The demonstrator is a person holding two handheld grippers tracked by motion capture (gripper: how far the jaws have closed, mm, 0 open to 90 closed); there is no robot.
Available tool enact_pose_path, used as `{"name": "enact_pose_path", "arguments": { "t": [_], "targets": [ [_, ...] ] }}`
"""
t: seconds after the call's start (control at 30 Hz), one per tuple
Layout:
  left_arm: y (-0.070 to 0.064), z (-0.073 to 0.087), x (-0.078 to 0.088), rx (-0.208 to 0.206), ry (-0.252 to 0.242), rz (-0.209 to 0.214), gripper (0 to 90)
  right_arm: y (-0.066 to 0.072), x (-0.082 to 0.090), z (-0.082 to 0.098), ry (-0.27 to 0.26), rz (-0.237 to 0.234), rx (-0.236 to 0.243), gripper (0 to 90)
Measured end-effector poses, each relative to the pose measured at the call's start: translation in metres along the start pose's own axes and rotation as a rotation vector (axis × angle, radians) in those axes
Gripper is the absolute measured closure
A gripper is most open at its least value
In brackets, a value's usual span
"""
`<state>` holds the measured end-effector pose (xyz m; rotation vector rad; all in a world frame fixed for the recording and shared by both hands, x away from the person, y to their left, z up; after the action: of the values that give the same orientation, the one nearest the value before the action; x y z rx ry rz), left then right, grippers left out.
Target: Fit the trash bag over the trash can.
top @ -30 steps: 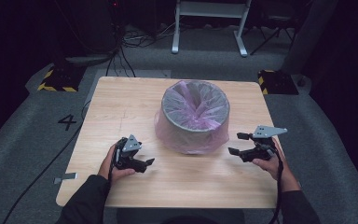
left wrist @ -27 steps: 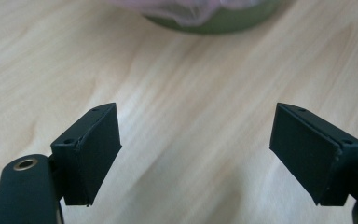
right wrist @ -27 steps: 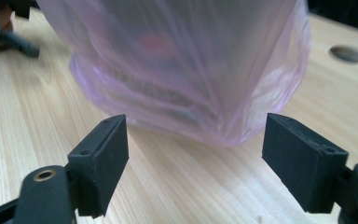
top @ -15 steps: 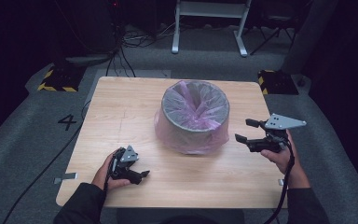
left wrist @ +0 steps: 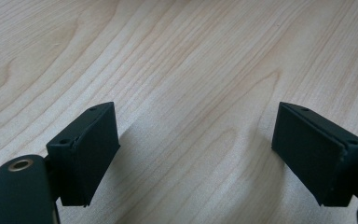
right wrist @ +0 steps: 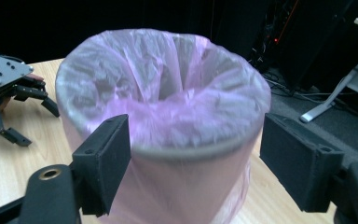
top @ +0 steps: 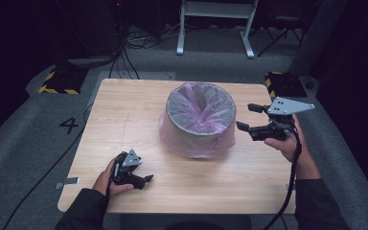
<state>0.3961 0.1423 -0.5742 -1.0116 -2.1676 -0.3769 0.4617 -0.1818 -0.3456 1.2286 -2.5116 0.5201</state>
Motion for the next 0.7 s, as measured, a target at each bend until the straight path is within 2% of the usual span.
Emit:
{"name": "enact_pose_path", "arguments": {
  "t": [0.2,0.53,0.7],
  "targets": [
    [0.0,-0.001,-0.001,0.001,-0.002,-0.002,14.4,0.004,-0.019,-0.016,-0.002,-0.007,0.018,24.3],
    [0.001,-0.001,-0.001,-0.001,0.001,0.001,13.9,0.008,-0.031,-0.032,-0.007,-0.013,0.033,23.9],
    [0.001,-0.001,-0.001,-0.003,0.001,0.002,13.9,0.007,-0.038,-0.034,-0.004,0.011,0.037,22.4]
  ]
}}
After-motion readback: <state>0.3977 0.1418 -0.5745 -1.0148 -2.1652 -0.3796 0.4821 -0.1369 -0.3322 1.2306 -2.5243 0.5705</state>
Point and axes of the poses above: each handheld gripper's, and its own axes: x roughly backward along the jaws, z roughly out of its underside, y roughly to its left, the point moved 10 cm from there along -x, roughly forward along the jaws, and after that the axes turned 2 degrees about x, right-handed, at the moved point
